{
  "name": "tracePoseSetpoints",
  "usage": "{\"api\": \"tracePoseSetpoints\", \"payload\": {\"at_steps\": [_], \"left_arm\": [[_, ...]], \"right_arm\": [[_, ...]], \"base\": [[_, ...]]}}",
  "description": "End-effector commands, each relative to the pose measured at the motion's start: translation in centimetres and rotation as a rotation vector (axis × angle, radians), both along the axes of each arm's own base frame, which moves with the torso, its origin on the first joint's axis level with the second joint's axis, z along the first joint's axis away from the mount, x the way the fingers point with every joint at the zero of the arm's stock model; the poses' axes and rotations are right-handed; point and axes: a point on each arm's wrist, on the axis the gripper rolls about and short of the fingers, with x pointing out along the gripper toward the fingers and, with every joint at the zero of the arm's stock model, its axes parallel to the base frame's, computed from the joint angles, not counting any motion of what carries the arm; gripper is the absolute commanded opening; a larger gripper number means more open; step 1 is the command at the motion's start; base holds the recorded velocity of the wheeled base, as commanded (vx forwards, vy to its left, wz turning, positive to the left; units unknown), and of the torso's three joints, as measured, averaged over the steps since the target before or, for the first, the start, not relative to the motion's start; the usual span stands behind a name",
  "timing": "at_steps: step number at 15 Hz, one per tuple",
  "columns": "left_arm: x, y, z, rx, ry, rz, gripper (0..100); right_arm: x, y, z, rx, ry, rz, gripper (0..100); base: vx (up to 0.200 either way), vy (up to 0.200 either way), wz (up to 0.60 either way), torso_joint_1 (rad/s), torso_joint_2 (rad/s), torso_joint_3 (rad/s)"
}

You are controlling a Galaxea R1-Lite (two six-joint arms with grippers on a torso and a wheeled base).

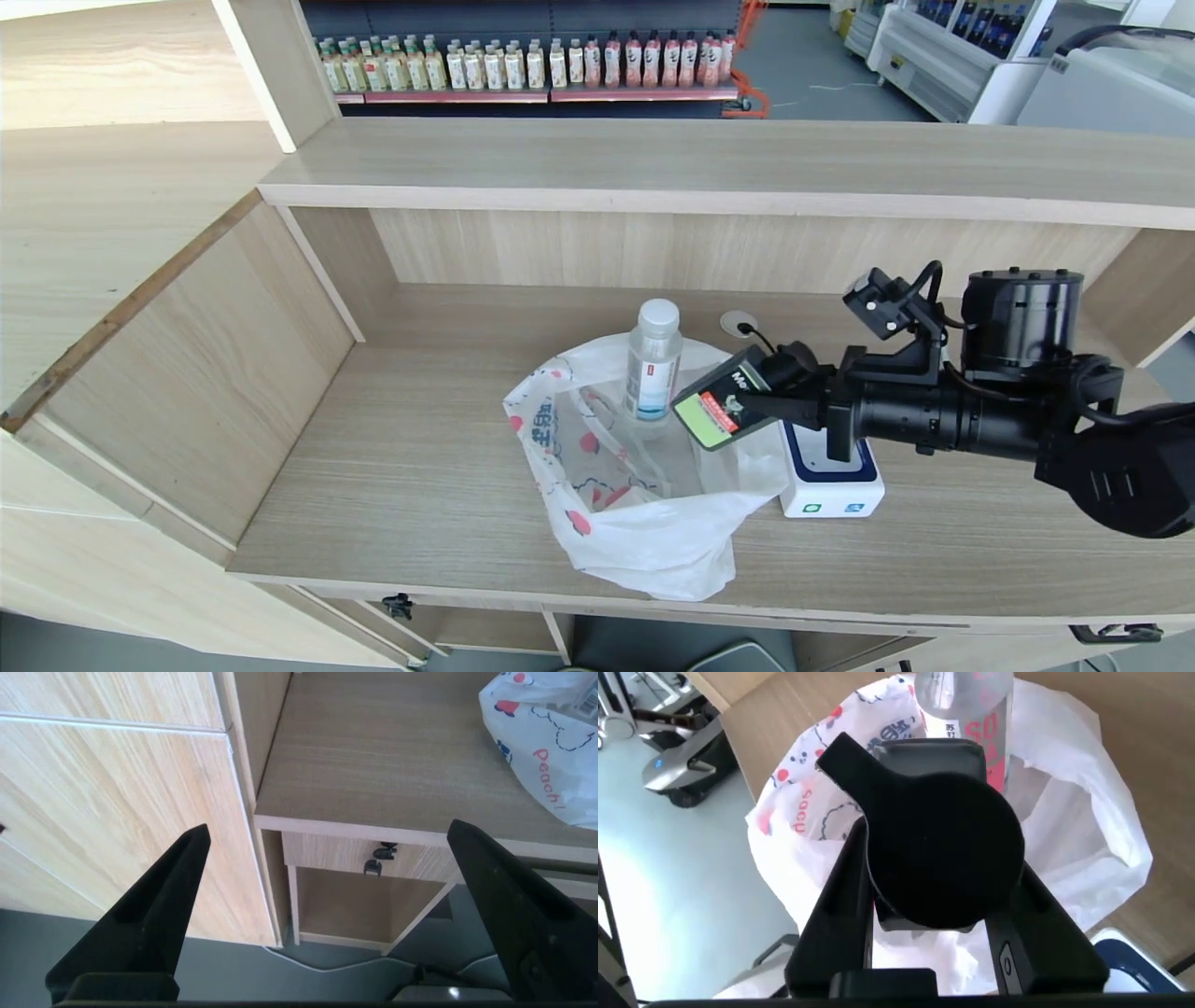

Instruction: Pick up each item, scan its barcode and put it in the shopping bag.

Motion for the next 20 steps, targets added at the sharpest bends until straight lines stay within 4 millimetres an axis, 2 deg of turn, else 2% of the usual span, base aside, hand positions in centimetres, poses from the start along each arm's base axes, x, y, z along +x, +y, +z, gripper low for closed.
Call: {"api": "tracePoseSetpoints", "payload": {"at_steps": [1,4,5,7,11,15,20], "left_arm": [[0.0,0.0,0.0,0.001,-0.001,0.001,100],[0.0,0.0,0.0,0.000,-0.001,0.001,100],[0.0,0.0,0.0,0.000,-0.001,0.001,100],[0.0,0.0,0.0,0.000,-0.001,0.001,100],[0.0,0.0,0.0,0.000,-0.001,0.001,100],[0.0,0.0,0.0,0.000,-0.001,0.001,100],[0.0,0.0,0.0,0.000,-0.001,0.001,100]], "right_arm": [[0.3,0.2,-1.0,-0.015,0.025,0.008,0],[0.5,0.4,-1.7,-0.017,0.014,0.011,0],[1.7,0.7,-3.0,-0.013,-0.059,0.015,0],[2.7,1.2,-4.6,-0.001,-0.107,0.018,0],[2.5,2.3,-6.2,-0.023,-0.088,0.057,0],[2.1,2.1,-7.4,-0.049,-0.056,0.055,0],[1.9,2.0,-8.1,-0.049,-0.075,0.055,0]], "base": [[0.000,0.000,0.00,0.000,0.00,0.000],[0.000,0.000,0.00,0.000,0.00,0.000],[0.000,0.000,0.00,0.000,0.00,0.000],[0.000,0.000,0.00,0.000,0.00,0.000],[0.000,0.000,0.00,0.000,0.00,0.000],[0.000,0.000,0.00,0.000,0.00,0.000],[0.000,0.000,0.00,0.000,0.00,0.000]]}}
